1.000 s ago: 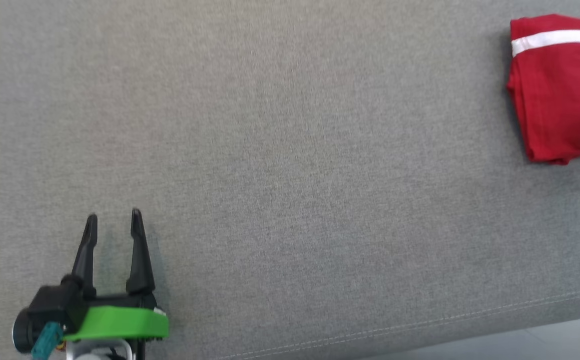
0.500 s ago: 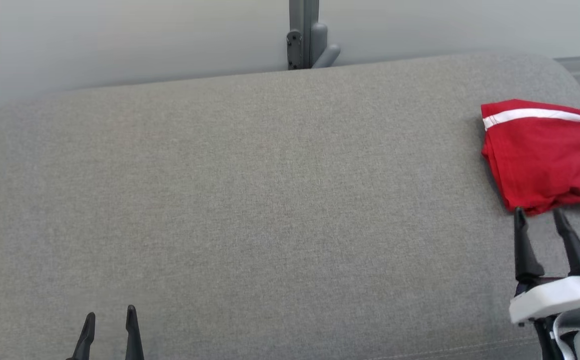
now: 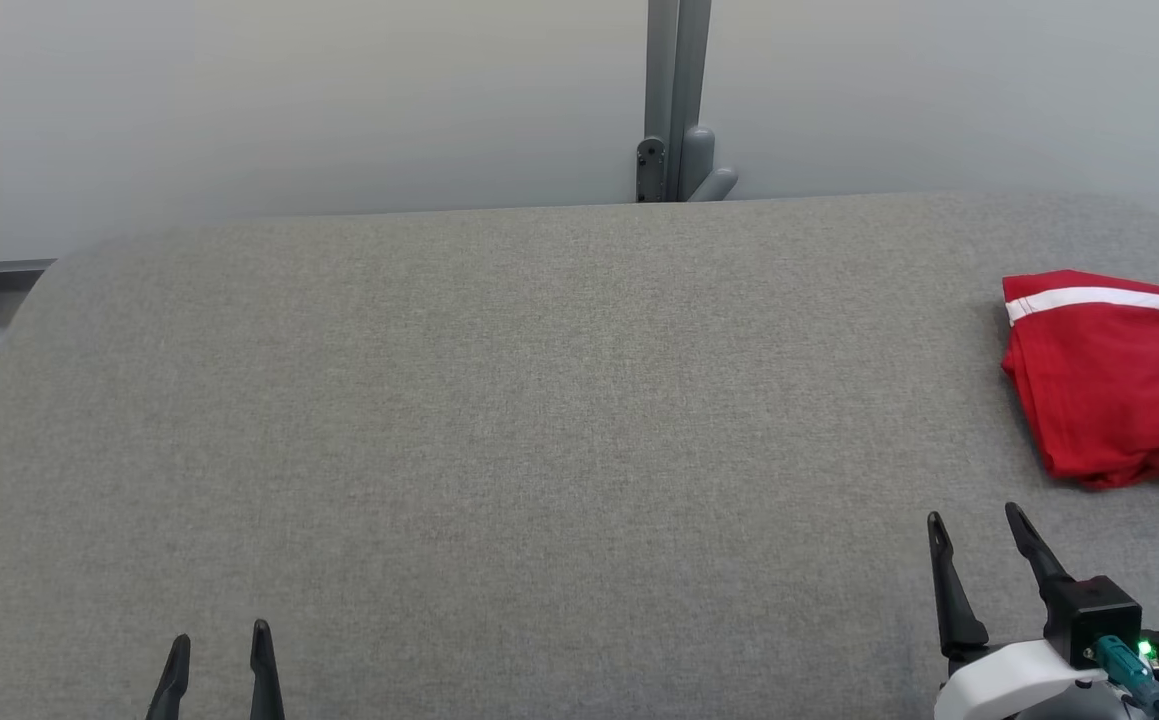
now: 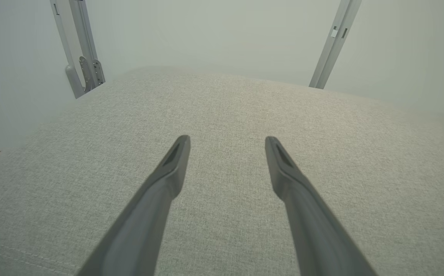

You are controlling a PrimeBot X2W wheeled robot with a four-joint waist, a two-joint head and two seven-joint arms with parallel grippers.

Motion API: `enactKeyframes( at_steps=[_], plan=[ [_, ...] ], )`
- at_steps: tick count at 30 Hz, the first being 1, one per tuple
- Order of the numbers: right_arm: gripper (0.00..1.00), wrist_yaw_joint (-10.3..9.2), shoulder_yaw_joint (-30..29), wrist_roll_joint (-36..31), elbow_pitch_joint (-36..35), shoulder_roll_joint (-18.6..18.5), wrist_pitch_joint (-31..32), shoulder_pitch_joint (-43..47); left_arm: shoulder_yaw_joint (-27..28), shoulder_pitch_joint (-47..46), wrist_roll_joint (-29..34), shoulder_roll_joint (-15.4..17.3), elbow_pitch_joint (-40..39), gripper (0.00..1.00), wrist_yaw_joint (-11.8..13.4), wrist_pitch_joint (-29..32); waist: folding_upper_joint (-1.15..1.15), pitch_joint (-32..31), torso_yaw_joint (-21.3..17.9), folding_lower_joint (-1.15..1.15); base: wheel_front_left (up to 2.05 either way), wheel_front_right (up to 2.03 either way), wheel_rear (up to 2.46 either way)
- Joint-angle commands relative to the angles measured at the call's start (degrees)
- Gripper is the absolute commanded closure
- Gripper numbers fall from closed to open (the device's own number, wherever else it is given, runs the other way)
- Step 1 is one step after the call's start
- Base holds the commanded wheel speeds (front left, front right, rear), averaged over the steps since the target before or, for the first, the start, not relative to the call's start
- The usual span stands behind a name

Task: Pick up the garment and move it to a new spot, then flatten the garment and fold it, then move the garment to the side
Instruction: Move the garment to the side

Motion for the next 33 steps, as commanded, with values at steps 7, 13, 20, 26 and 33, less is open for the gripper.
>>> enactKeyframes(
  at_steps=[7,13,20,26,33],
  plan=[
    [0.0,-0.08,-0.68,-2.33,-1.14,0.25,-0.2,1.98,-0.94,-1.36,0.16,0.08,-0.51,0.0,-1.16,0.01,0.0,-0.14,0.77,0.0,0.0,0.0,0.0],
    [0.0,-0.07,-1.38,-1.08,1.21,0.3,-0.19,2.06,-0.74,-1.71,0.29,0.06,-0.52,0.0,-1.41,0.01,0.0,-0.31,0.41,0.0,0.0,0.0,0.0],
    [0.0,-0.07,-0.77,-0.8,2.04,0.3,-0.2,1.68,-1.1,-1.82,0.42,0.05,-0.45,0.0,-1.73,0.01,0.0,-0.31,0.14,0.0,0.0,0.0,0.0],
    [0.0,-0.07,-0.86,-1.1,1.82,0.3,-0.2,1.22,-1.13,-1.76,0.32,0.04,-0.32,0.0,-1.82,0.01,0.0,-0.24,0.13,0.0,0.0,0.0,0.0],
    [0.0,0.01,-0.84,-0.92,1.94,0.35,-0.05,1.45,-1.19,-1.29,0.06,-0.04,-0.33,0.0,-1.55,0.0,0.0,-0.13,0.1,0.0,0.0,0.0,0.0]
  ],
)
